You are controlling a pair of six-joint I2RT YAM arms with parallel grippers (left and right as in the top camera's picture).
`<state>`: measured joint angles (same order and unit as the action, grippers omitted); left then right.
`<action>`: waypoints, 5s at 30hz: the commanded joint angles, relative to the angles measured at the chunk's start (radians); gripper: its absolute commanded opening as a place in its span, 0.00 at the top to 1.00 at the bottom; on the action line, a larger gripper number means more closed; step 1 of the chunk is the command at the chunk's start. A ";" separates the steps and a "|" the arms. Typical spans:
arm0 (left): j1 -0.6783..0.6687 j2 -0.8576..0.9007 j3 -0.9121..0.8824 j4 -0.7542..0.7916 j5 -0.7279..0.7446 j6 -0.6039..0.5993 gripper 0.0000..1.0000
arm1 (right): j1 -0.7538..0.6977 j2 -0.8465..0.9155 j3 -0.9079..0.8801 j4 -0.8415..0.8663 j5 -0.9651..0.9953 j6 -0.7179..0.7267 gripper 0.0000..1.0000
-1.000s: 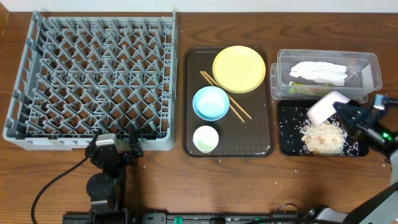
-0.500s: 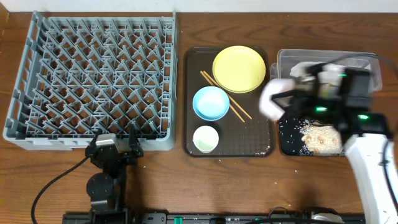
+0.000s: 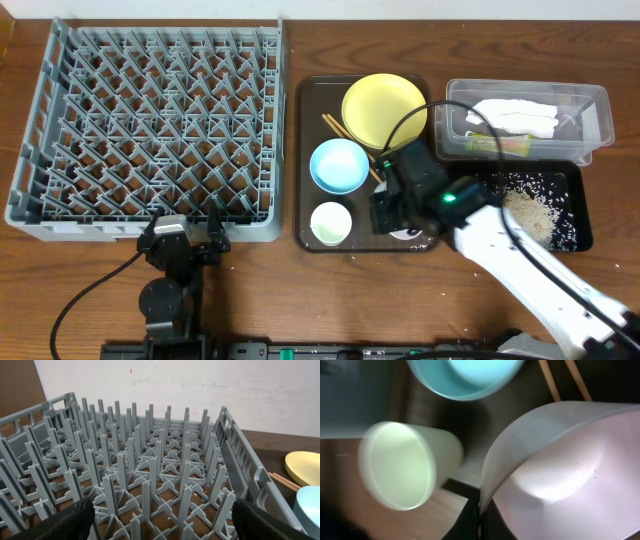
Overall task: Sort waste into correct bins and load items into the dishwasher
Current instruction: 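Return the emptied pink bowl to the dark tray with the right gripper, then grasp the pale green cup with the right gripper and lift, then move the cup left while the left gripper rises toward it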
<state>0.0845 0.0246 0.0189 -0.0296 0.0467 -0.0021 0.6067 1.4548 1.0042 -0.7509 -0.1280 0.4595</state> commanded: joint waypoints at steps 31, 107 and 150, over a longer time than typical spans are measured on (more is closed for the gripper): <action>0.004 -0.001 -0.015 -0.040 -0.013 0.006 0.11 | -0.047 0.121 0.342 0.025 0.157 0.042 0.51; 0.004 -0.001 -0.015 -0.040 -0.013 0.006 0.11 | 0.115 0.416 0.333 -0.229 0.077 0.034 0.73; 0.004 -0.001 -0.015 -0.026 0.059 -0.617 0.11 | -0.267 0.156 0.457 -0.134 -0.338 -0.195 0.99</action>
<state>0.0845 0.0246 0.0189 -0.0257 0.0738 -0.2348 0.3321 1.6096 1.4597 -0.8948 -0.4156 0.2905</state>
